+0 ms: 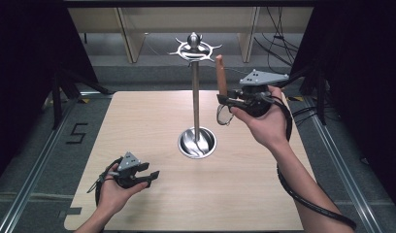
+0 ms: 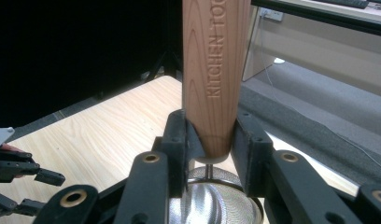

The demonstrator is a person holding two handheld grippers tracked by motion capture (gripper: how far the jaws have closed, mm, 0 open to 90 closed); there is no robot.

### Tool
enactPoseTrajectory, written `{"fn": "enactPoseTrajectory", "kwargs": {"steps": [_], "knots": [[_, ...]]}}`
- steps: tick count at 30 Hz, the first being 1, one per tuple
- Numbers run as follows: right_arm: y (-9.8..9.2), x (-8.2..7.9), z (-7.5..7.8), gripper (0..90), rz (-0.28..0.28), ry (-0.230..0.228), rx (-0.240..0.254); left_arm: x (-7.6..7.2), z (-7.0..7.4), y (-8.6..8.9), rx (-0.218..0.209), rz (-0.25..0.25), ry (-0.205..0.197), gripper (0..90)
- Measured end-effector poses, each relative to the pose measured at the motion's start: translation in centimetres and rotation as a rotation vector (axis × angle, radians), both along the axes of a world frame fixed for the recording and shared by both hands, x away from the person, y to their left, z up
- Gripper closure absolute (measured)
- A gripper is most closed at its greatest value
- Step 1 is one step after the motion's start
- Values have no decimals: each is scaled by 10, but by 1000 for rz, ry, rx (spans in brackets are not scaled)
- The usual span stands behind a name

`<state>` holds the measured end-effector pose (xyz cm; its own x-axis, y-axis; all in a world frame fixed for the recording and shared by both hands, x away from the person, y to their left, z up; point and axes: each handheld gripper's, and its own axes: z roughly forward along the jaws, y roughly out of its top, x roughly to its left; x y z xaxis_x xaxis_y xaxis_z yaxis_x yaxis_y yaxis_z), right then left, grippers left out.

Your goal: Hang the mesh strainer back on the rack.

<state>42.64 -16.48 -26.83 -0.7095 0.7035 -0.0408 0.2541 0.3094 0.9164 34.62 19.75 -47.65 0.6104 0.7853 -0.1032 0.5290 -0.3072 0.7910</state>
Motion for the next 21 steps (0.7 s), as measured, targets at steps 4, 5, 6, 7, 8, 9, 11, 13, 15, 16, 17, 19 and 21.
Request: {"fn": "enactPoseTrajectory", "kwargs": {"steps": [4, 5, 6, 7, 8, 9, 11, 13, 15, 16, 17, 19, 21], "knots": [[2, 0, 1, 693, -6, 8, -2, 0, 0, 0, -1, 0, -1, 457], [2, 0, 1, 693, -6, 8, -2, 0, 0, 0, -1, 0, -1, 457], [2, 2, 0, 693, 8, 5, 4, 0, 0, 0, -2, 0, -1, 457], [2, 1, 0, 693, 3, 5, 0, 0, 0, 0, -2, 0, -1, 457], [2, 2, 1, 693, -2, 7, -4, 0, 0, 0, -1, 0, 0, 457], [2, 2, 1, 693, -2, 7, -4, 0, 0, 0, -1, 0, 0, 457], [4, 2, 0, 693, -17, 9, 11, 0, 0, 0, 0, -1, 0, 457], [4, 3, 0, 693, -13, 7, 7, 0, 0, 0, -2, 0, 0, 457], [3, 4, 0, 693, -2, 9, 0, 0, 0, 0, -1, -1, 1, 457], [4, 5, 0, 692, -5, 1, -3, 0, 0, 0, -1, -1, 0, 457], [4, 5, 1, 693, -5, 6, -2, 0, 0, 0, 0, -1, -1, 457], [6, 4, 1, 693, -12, 8, 0, 0, 0, 0, -2, -2, 0, 457], [7, 5, 1, 693, 1, 15, 3, 0, 0, 0, -2, -2, 0, 457]]}}
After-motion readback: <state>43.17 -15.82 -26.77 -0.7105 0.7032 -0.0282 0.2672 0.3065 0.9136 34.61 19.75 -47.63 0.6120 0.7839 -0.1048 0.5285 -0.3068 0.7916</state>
